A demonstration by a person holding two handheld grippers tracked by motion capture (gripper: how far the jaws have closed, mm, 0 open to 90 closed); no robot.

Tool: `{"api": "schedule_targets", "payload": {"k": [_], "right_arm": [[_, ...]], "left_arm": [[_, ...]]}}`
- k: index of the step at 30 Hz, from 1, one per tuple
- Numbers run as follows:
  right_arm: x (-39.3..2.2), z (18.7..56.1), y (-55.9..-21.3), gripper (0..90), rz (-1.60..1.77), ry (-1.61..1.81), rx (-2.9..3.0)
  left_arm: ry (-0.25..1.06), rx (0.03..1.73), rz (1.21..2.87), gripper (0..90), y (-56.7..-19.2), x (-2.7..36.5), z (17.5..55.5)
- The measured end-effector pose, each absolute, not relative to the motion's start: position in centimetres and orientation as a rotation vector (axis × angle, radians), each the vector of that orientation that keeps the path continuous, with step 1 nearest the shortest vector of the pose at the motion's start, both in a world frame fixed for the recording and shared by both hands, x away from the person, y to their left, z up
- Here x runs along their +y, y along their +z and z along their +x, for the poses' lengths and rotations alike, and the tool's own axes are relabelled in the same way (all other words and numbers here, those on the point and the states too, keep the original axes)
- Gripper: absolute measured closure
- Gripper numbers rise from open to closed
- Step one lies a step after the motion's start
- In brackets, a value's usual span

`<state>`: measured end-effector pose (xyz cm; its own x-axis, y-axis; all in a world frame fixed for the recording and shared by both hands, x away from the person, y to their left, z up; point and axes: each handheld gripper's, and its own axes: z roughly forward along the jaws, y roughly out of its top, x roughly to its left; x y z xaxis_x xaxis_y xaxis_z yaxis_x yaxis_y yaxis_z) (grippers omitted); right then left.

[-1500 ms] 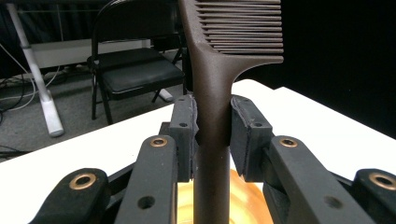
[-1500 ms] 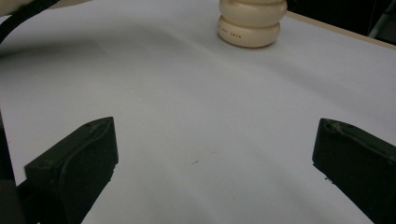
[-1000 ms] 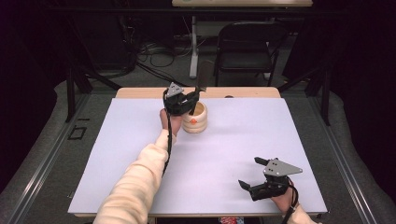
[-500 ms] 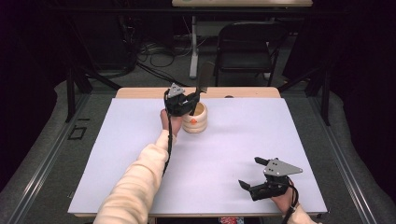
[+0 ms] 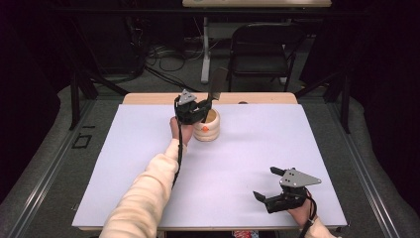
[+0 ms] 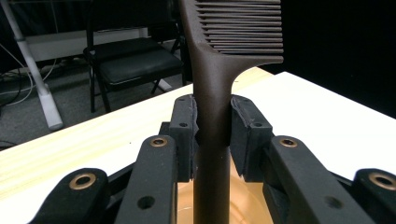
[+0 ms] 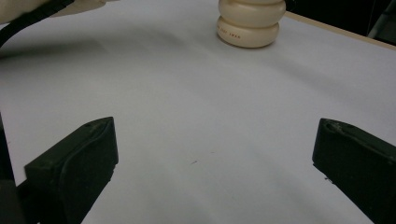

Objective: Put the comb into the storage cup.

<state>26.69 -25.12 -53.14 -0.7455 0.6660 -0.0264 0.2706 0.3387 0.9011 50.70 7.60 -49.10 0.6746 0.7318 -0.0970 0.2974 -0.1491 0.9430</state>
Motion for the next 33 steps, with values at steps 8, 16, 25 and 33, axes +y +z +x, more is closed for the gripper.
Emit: {"api": "schedule_targets", "payload": {"k": [8, 16, 25, 33], "right_arm": [[-25.11, 26.70, -53.14, 0.0, 0.826, 1.379, 2.217], [-25.13, 26.69, -53.14, 0.0, 0.826, 1.379, 2.217], [-25.11, 26.70, -53.14, 0.0, 0.826, 1.379, 2.218], [-25.11, 26.69, -53.14, 0.0, 0.827, 1.379, 2.217]], "left_arm": [[0.463, 0.832, 1.739, 71.8, -49.31, 7.70, 50.64], [0.465, 0.835, 1.746, 71.9, -49.49, 7.76, 50.60], [0.464, 0.833, 1.756, 71.9, -49.69, 7.85, 50.54], [0.472, 0.829, 1.768, 71.9, -49.73, 7.74, 50.52]]}}
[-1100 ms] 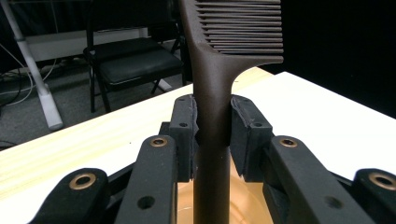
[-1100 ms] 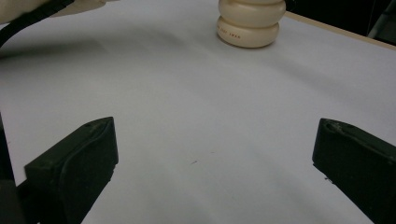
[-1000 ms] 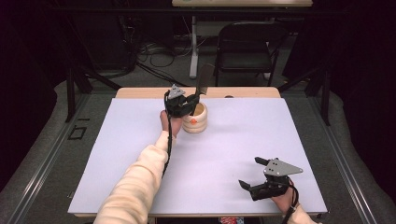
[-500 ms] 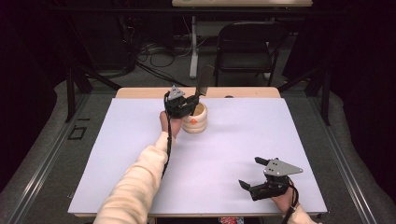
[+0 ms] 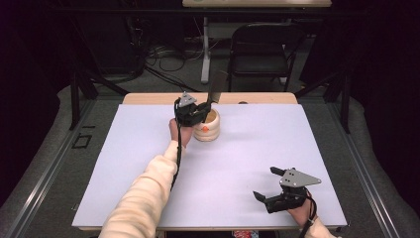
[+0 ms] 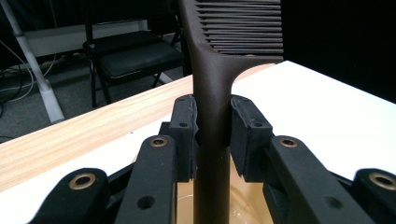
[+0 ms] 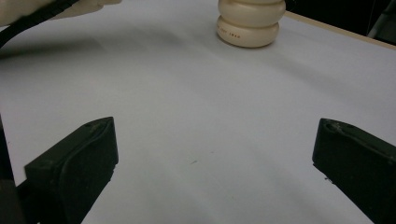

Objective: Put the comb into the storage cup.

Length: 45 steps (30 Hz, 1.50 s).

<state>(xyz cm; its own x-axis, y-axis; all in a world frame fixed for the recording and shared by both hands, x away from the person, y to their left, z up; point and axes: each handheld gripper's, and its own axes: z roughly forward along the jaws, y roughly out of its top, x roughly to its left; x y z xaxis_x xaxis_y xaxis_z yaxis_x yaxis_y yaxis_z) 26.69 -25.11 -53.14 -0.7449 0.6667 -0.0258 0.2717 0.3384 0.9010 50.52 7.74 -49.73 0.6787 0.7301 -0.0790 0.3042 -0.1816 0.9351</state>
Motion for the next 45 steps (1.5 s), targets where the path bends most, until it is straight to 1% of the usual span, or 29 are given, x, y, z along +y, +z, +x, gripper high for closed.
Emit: {"api": "schedule_targets", "payload": {"k": [45], "right_arm": [[-25.15, 26.70, -53.13, 0.0, 0.827, 1.379, 2.216]], "left_arm": [[0.466, 0.820, 1.807, 71.6, -50.15, 7.53, 50.52]]}}
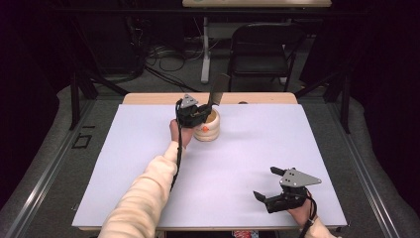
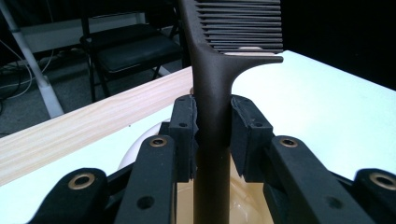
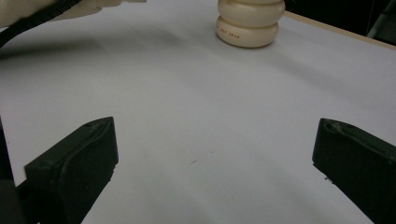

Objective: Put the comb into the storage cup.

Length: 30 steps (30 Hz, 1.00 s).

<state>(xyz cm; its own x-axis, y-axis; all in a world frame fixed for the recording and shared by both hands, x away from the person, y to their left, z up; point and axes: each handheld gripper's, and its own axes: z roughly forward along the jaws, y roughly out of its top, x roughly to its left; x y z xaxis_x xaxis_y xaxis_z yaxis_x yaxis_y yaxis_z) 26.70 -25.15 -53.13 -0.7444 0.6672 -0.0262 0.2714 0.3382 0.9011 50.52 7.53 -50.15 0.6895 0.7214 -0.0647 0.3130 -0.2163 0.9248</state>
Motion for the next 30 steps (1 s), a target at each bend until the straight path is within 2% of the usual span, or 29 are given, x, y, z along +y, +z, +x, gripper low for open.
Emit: {"api": "schedule_targets", "payload": {"k": [21, 22, 26, 30], "right_arm": [[-25.16, 26.69, -53.12, 0.0, 0.826, 1.377, 2.216], [-25.16, 26.70, -53.13, 0.0, 0.826, 1.378, 2.216], [-25.16, 26.70, -53.13, 0.0, 0.826, 1.378, 2.216], [-25.15, 26.70, -53.12, 0.0, 0.825, 1.378, 2.216]], "left_arm": [[0.458, 0.821, 1.808, 70.6, -50.56, 7.56, 50.42], [0.458, 0.820, 1.798, 67.6, -50.51, 7.59, 50.39], [0.430, 0.816, 1.804, 44.7, -50.16, 7.68, 50.35], [0.407, 0.812, 1.823, 36.8, -49.78, 7.90, 50.22]]}}
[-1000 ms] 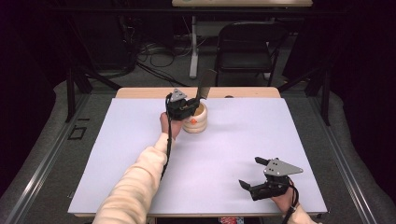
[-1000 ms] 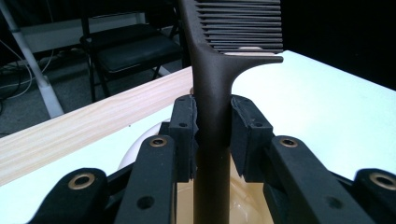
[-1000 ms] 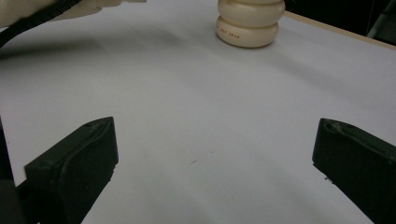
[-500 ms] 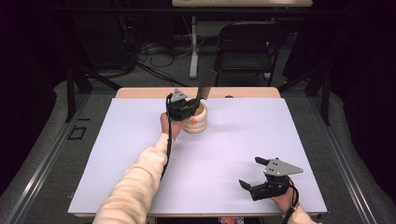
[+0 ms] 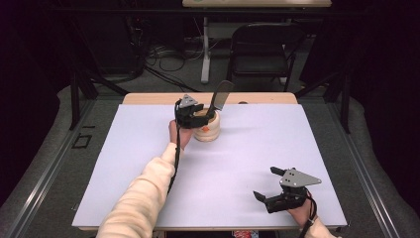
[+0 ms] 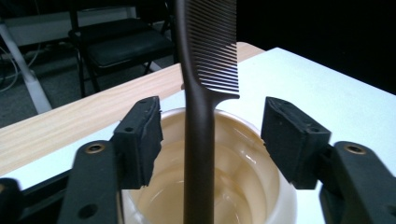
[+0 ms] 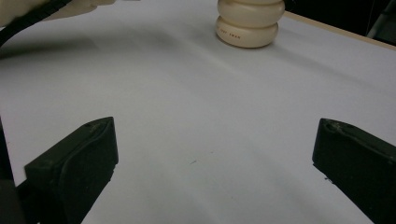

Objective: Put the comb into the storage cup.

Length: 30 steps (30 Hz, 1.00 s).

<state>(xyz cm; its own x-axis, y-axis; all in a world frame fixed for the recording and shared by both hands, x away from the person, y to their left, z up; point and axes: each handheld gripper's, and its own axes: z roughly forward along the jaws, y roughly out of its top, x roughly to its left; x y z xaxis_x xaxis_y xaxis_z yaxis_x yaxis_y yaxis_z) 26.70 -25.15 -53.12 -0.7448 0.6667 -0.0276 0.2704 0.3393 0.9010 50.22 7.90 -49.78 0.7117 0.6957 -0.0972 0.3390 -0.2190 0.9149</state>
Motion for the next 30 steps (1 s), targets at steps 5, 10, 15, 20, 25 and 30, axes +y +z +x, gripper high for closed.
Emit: {"api": "schedule_targets", "payload": {"k": [5, 10, 15, 20, 25, 30], "right_arm": [[-25.1, 26.7, -53.1, 0.0, 0.827, 1.377, 2.216], [-25.1, 26.7, -53.1, 0.0, 0.826, 1.376, 2.217], [-25.2, 26.7, -53.2, 0.0, 0.828, 1.374, 2.219], [-25.2, 26.8, -53.2, 0.0, 0.829, 1.375, 2.217], [-25.2, 26.6, -53.1, 0.0, 0.828, 1.375, 2.216], [-25.2, 26.6, -53.1, 0.0, 0.829, 1.376, 2.214]], "left_arm": [[0.420, 0.809, 1.835, 29.3, -49.2, 8.1, 50.0], [0.418, 0.796, 1.857, 22.2, -48.5, 8.3, 49.6], [0.417, 0.779, 1.882, 15.6, -47.9, 8.5, 49.2], [0.423, 0.765, 1.909, 9.9, -47.3, 8.9, 48.7], [0.435, 0.761, 1.931, 5.0, -46.7, 9.6, 48.0], [0.444, 0.766, 1.962, 1.5, -46.5, 10.4, 47.4]]}}
